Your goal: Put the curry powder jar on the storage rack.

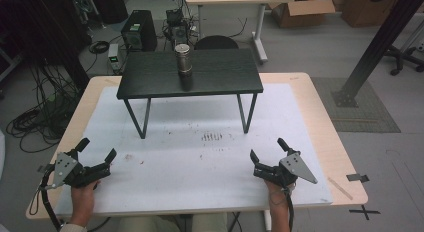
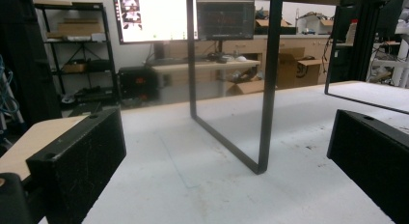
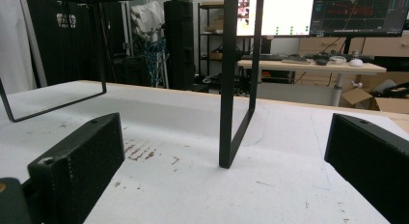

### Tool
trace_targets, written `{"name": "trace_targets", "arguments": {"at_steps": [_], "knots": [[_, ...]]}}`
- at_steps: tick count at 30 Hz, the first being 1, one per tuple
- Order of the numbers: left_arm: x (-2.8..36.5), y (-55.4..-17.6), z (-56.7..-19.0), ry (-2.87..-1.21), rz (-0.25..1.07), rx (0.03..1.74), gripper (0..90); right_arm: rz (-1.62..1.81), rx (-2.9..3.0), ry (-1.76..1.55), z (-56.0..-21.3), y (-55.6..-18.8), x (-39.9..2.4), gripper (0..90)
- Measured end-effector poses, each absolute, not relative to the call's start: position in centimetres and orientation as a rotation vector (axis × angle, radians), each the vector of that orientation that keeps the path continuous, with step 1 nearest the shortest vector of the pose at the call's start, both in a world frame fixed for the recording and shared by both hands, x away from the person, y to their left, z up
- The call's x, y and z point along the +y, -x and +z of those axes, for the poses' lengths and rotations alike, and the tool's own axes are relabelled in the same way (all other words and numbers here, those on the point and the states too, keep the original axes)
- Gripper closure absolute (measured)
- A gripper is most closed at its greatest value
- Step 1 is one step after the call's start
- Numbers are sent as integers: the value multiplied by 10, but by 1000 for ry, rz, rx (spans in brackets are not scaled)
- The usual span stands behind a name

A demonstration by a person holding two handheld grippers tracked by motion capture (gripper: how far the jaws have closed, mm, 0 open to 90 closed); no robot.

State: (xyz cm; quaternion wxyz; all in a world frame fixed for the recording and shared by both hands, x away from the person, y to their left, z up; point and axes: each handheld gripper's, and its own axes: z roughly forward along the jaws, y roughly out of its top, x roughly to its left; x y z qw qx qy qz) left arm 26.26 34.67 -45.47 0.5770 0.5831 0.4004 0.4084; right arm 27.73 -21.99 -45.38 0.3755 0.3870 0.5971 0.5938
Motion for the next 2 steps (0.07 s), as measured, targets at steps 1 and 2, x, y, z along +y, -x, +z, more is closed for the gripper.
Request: {"name": "trace_targets", "arguments": {"at_steps": [1,2], "knots": [[347,-263,-455,-1364,956,937,4,1520,1526,-987,-454,-277,-220,0],[347,-263,-455,-1364,956,937,4,1522,1524,-987,-454,-277,-220,0]]}}
